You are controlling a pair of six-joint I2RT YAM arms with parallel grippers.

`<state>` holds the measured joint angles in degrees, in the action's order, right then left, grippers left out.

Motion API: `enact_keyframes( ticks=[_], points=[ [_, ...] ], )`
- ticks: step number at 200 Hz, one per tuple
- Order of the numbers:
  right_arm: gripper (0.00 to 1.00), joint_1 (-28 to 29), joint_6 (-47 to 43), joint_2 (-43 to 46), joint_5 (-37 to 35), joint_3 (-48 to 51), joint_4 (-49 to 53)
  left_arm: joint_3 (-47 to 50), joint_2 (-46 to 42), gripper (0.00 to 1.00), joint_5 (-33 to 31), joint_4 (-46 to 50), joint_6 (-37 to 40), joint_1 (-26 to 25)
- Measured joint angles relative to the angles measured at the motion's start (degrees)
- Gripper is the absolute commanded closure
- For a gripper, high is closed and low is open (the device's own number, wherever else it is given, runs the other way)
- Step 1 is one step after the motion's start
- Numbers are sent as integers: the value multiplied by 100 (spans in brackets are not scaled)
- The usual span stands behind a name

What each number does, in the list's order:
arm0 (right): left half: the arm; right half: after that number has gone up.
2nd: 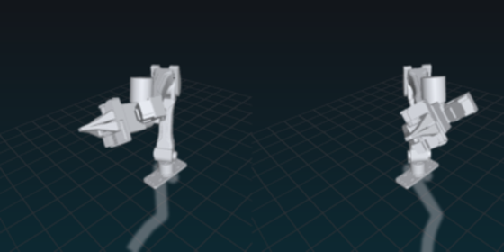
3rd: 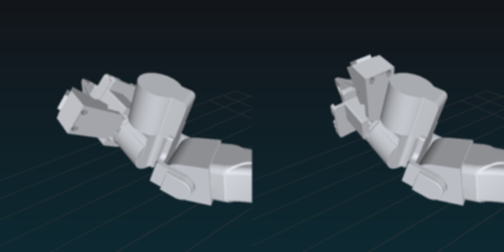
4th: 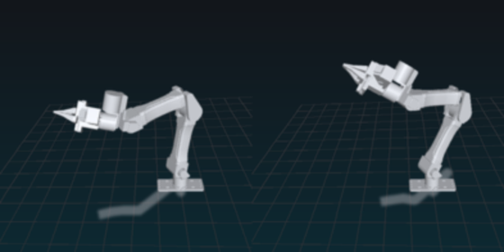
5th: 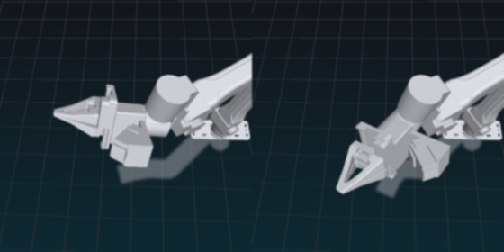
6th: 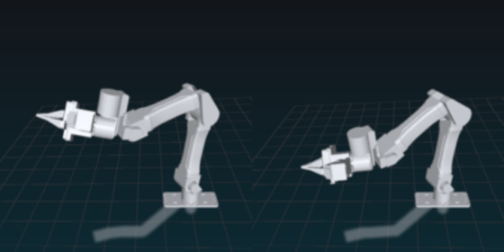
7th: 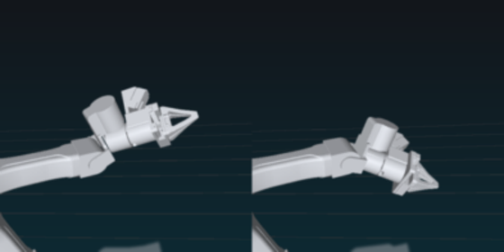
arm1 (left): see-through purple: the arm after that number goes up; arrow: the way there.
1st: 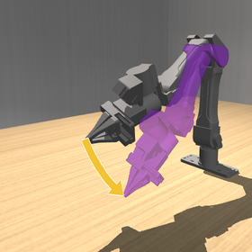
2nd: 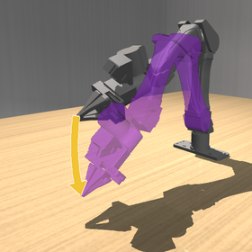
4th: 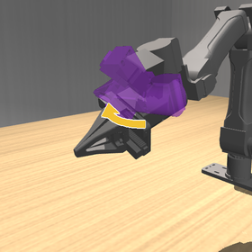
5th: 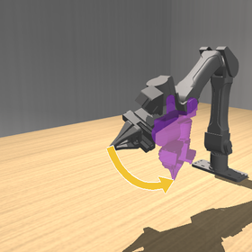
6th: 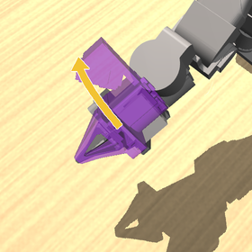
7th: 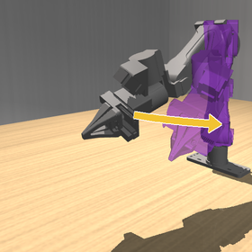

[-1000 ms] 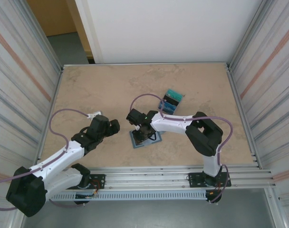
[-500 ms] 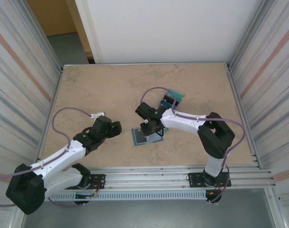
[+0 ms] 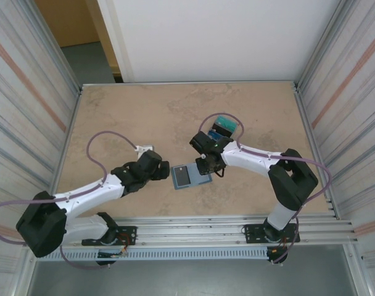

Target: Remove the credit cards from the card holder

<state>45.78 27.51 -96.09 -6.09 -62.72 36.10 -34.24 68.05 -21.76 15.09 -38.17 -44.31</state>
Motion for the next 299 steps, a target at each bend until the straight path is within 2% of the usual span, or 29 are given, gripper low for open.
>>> enact_keyframes(
  ticks=[42, 71, 120, 169, 299],
  points=[
    [77, -267, 81, 328, 22, 245, -55, -205, 494, 1, 9, -15, 48, -201],
    [81, -446, 205, 599, 319, 420, -199, -323, 820, 1, 33, -48, 85, -321],
    [81, -538, 365, 734, 1097, 442, -549, -426, 1351, 1, 162, -114, 109, -422],
    [81, -538, 555, 730, 1792, 442, -824, -439, 1473, 1, 177, -149, 111, -422],
    [77, -518, 962, -146, 2706, 435, -1530, -509, 1864, 1, 177, -216, 109, -422]
  ],
)
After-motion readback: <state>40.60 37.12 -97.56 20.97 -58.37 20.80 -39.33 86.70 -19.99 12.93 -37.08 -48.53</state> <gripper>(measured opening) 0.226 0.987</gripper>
